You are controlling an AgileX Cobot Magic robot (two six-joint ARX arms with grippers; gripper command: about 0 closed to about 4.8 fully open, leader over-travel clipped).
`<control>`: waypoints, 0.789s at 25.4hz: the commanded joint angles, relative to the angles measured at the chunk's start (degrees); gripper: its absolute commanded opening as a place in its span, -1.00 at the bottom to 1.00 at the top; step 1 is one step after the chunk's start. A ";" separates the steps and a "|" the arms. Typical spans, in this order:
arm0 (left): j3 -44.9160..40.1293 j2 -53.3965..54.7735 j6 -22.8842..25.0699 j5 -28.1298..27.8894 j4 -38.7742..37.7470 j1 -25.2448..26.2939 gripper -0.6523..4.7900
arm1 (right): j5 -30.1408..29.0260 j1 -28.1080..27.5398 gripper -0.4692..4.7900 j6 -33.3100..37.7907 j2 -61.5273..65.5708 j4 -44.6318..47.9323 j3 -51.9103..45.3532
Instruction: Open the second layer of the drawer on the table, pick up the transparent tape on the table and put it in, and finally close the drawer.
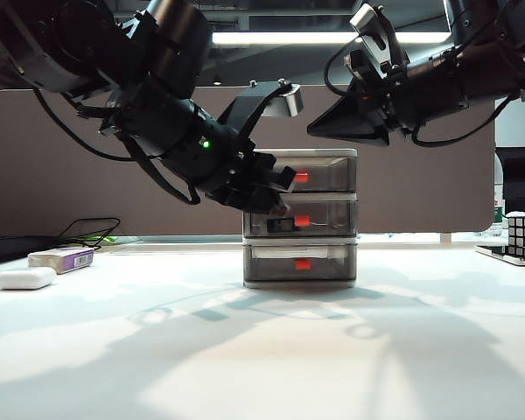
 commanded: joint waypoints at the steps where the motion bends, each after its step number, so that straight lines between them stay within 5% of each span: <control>1: -0.04 0.31 -0.55 -3.10 1.68 0.07 -0.78 | 0.07 0.09 -0.84 -0.26 -0.26 0.13 0.35; 7: -0.31 0.63 -0.13 -0.87 1.05 -0.02 -0.78 | -1.22 0.09 -0.84 -0.24 -0.33 -0.24 0.35; 9: -0.37 -1.81 1.68 1.25 -4.87 -0.02 -0.78 | -2.89 0.09 -0.84 -0.85 -1.88 -1.44 0.35; 12: -1.11 -7.78 4.96 -3.15 -15.74 -0.42 -0.78 | 0.81 0.09 -0.84 -5.90 -7.85 -9.01 0.35; 16: -9.03 -22.34 2.60 -4.22 -15.76 -0.87 -0.78 | 6.32 -0.07 -0.84 -11.13 -17.55 -22.43 0.00; 20: -18.73 -43.06 -0.90 -10.64 -19.06 -1.64 -0.78 | 10.99 -0.07 -0.84 -11.32 -28.33 -25.83 -4.85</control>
